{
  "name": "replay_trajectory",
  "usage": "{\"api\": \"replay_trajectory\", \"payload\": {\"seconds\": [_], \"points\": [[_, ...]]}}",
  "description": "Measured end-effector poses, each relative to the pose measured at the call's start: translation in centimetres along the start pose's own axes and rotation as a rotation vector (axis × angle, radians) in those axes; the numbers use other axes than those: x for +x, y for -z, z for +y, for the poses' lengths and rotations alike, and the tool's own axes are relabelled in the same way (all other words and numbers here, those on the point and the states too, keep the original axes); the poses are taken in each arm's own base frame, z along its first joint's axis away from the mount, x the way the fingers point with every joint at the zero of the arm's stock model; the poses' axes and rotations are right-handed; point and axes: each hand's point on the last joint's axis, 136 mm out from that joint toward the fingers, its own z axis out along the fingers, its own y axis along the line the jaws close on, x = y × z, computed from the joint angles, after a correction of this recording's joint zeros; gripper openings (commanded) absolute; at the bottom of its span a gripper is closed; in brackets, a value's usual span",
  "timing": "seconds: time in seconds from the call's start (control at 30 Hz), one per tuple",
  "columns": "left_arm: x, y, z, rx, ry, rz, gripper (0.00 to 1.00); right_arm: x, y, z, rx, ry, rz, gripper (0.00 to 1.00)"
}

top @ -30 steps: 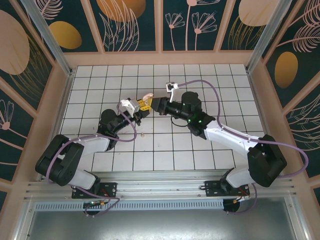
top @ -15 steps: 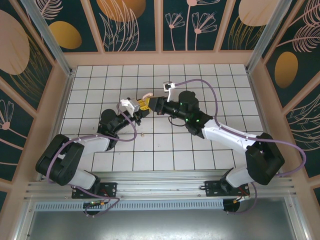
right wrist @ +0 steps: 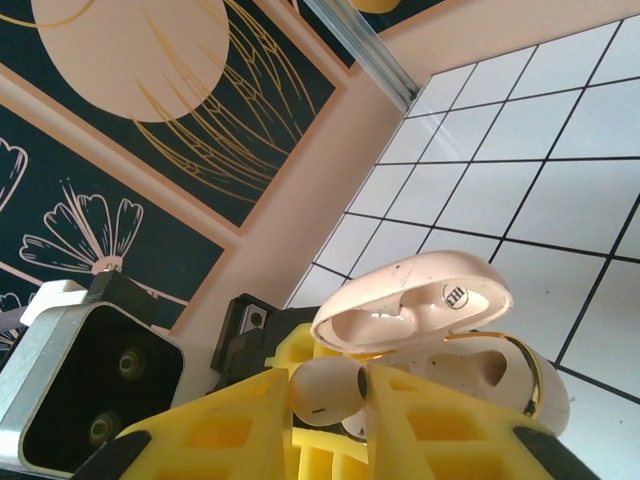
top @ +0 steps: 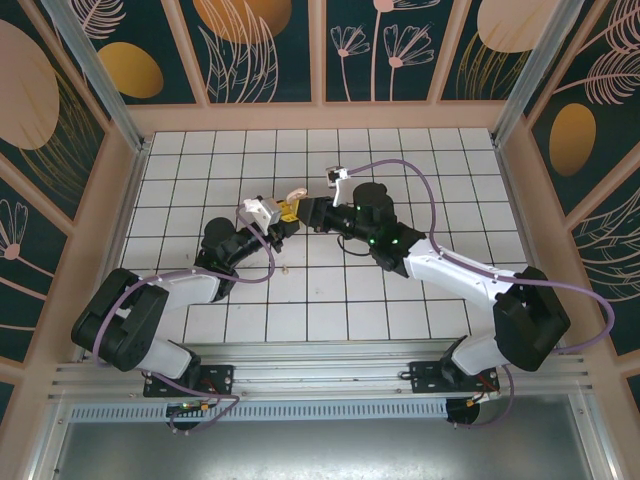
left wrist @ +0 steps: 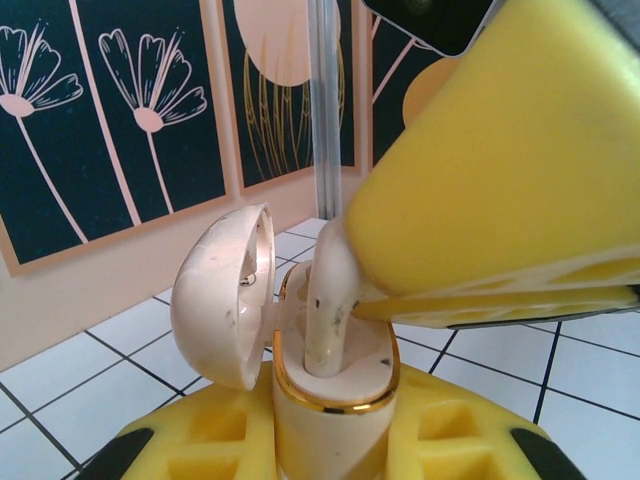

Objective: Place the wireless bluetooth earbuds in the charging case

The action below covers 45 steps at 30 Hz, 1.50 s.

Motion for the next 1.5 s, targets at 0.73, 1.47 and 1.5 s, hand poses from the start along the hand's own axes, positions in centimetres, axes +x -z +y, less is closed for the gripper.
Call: {"api": "replay_trajectory", "payload": {"seconds": [0.73,1.47,1.5], "points": [[0.0,-0.1,0.3,-0.015,0.001,0.003,0.13,-0.4,0.0,0.2,0.025,-0.002,0.016,0.46],[-0.4,-0.2,0.5,-0.024,-0.002,-0.005,0.12,-1.0,0.0,0.6,0.030,-0.002,0.016,0.54],[-0.4,-0.2,0.5,-0.025,0.000,-0.005,0.12,-1.1,0.0,0.6,0.030,-0.002,0.014,0.55]]}}
